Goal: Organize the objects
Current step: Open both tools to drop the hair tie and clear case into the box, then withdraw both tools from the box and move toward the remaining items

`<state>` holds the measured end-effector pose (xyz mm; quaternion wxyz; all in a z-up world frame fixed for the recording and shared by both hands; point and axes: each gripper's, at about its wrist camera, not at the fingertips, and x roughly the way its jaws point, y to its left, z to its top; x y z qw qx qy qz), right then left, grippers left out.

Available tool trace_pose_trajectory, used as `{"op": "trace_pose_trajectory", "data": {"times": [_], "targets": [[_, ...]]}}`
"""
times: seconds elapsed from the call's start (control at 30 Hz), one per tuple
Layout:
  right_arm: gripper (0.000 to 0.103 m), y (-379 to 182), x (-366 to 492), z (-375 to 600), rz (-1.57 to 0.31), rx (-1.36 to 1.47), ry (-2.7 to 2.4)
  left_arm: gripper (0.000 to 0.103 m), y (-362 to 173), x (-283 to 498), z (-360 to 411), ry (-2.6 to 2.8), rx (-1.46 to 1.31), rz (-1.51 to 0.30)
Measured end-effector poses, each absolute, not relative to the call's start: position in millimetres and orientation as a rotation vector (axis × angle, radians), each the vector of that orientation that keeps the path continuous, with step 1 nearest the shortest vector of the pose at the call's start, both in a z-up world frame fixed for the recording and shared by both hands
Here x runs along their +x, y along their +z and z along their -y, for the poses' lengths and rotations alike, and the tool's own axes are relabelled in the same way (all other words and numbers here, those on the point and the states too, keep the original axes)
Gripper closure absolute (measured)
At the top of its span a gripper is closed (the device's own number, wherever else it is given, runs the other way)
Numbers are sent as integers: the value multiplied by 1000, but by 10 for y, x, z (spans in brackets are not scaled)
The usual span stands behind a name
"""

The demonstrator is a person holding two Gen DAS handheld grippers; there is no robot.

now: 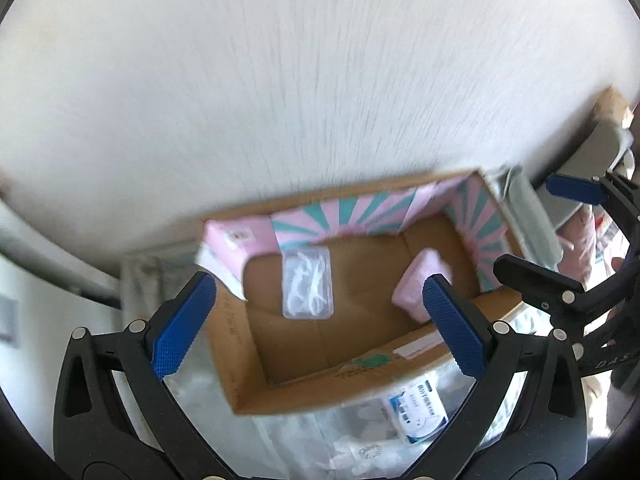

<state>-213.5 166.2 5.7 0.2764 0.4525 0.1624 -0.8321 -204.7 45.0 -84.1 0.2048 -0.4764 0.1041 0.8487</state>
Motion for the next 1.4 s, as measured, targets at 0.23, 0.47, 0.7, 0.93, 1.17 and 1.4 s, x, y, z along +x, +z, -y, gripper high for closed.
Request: {"op": "trace_pose_trajectory", "data": {"times": [0.23,0.47,0.7,0.93,1.17,1.4], "targets": [[0,451,-1735,-1906,-272,1142,-2375,0,82,-1575,-85,2535,-1112,-149],[0,720,-1203,-2102,-263,1002,-2535,0,434,-1106,200,2637,-981,-83],[0,834,-827,-2211,-238,955,-2588,0,492,-700,341,2642,-954,-82],[0,968,-611,-2335,-152,903,-2635,0,525,-528,463,2648,-948,-58],[0,1072,-501,-2408,-172,844,-2628,0,588,-407,467,2671,-930,-55],[0,1071,-561,-2546,-185,798,-2538,0,594,-253,399,2741,-931,-20]]}}
